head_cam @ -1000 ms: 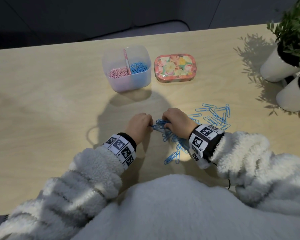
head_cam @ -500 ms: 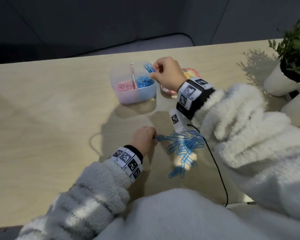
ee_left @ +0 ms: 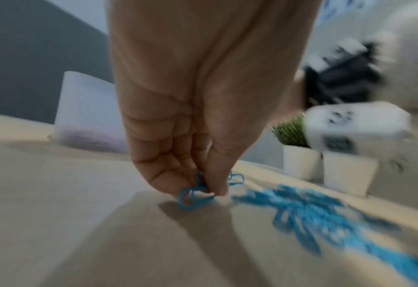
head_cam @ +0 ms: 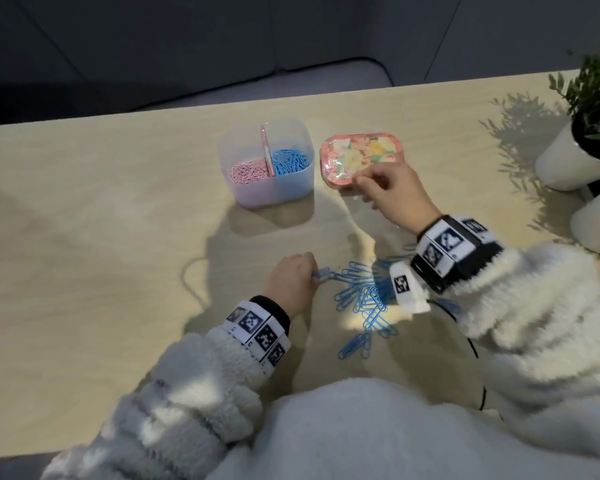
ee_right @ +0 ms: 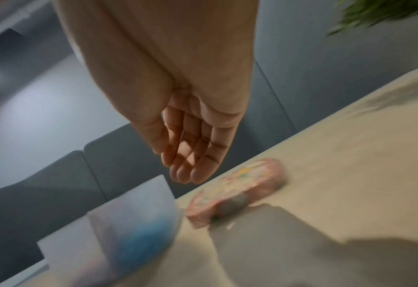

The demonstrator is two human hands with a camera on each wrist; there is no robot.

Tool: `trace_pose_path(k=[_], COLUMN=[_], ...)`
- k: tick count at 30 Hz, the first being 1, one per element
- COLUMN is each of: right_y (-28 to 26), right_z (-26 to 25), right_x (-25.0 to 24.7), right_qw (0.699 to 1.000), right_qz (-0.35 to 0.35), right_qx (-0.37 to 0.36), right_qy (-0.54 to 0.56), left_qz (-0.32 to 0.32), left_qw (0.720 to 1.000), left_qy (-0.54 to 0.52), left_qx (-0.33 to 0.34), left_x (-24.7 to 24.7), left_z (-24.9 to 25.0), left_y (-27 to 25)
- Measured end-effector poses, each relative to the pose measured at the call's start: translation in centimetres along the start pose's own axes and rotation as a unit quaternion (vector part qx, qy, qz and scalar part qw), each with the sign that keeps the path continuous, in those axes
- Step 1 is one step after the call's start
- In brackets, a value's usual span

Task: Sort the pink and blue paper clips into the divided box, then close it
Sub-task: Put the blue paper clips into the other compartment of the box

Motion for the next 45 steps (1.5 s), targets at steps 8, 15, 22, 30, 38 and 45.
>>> trace_pose_path(k=[8,15,22,30,38,45], right_y=[-10.1,-14.2,-12.0,-11.4,-10.2,-11.5], right_z=[10.3,14.0,11.4,15.5,9.2,8.8], right_x=[-6.0,-8.0,-2.9,-11.3,-0.4,0.4], right_qw=[0.982,0.940,0.980,0.918,0.957,0.978], right_qz=[0.048,0.067,0.006,0.156,-0.008,-0.081], right_qx=[0.115,0.205,0.158,0.279,0.070,0.038], right_qy=[-0.145,-0.265,-0.121,-0.233,-0.281,-0.190], left_qz=[0.198,0.215,0.230,-0.065,-0.064,-0.029], left_qw=[0.969,0.966,0.973,0.988,0.965,0.986], left_qy=[-0.139,-0.076,0.009,0.071,0.223,0.065], left_qx=[-0.042,-0.118,0.015,0.118,0.124,0.151], left_x=[-12.9,-15.4,-15.1,0.7,6.1,2.8], left_z=[-0.9,-3.7,0.9,4.8,6.6,4.7], left_y=[4.9,9.9,8.2,0.2,-1.5,0.2])
Point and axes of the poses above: each hand's wrist, its own y-axis towards the middle knuckle, its own x-axis out of the palm, z = x × y, the point moved 10 cm from there along y, towards the middle knuckle, and after that the axes turned 2 degrees about x, right-handed, at the moved point
